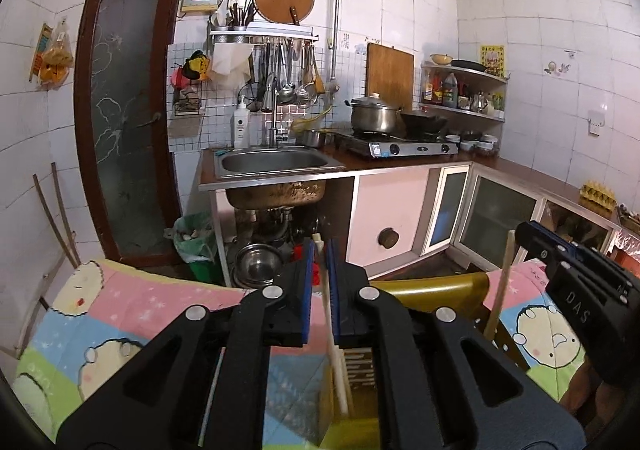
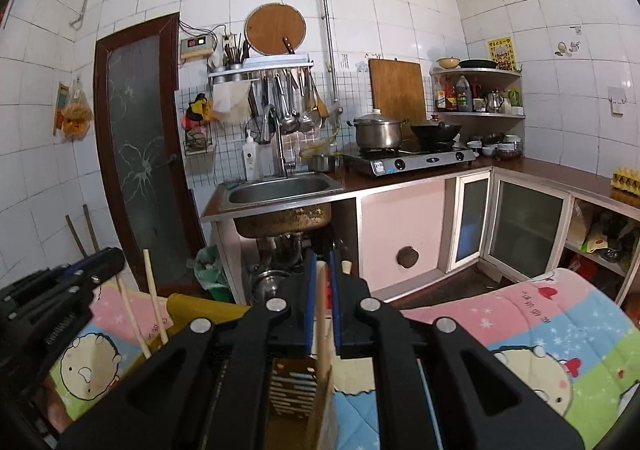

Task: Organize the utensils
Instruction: 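Lower both chopsticks into the caddy and open both tools, then move both open tools back down to the last two wooden chopsticks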

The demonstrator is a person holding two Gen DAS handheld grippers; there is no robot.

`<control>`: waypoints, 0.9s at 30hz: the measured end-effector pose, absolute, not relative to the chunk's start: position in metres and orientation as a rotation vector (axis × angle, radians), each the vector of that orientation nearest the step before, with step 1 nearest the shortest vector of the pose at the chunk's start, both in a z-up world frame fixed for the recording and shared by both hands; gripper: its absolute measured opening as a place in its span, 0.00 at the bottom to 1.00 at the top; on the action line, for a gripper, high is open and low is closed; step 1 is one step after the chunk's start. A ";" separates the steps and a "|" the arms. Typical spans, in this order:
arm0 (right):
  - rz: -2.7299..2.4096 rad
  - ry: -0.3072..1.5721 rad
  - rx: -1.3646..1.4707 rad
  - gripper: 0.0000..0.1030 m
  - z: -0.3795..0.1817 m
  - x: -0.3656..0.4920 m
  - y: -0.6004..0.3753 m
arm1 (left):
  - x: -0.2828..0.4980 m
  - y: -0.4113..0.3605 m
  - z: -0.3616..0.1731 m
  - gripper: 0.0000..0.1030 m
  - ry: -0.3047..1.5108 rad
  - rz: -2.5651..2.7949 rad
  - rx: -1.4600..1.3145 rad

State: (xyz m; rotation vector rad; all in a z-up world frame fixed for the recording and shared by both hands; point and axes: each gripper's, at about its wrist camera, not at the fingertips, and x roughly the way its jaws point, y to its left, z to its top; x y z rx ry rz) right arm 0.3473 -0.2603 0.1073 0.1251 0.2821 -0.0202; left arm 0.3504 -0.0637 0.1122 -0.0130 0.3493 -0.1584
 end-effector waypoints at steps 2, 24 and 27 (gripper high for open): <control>-0.032 0.296 0.140 0.23 0.115 0.339 -0.266 | 0.341 -0.059 0.121 0.30 0.354 -0.150 -0.007; -0.050 0.556 0.105 0.71 0.050 0.180 -0.258 | 0.206 -0.027 0.045 0.95 0.603 -0.147 0.060; -0.045 0.609 0.102 0.71 0.022 0.168 -0.253 | 0.202 -0.023 0.023 0.95 0.685 -0.168 0.027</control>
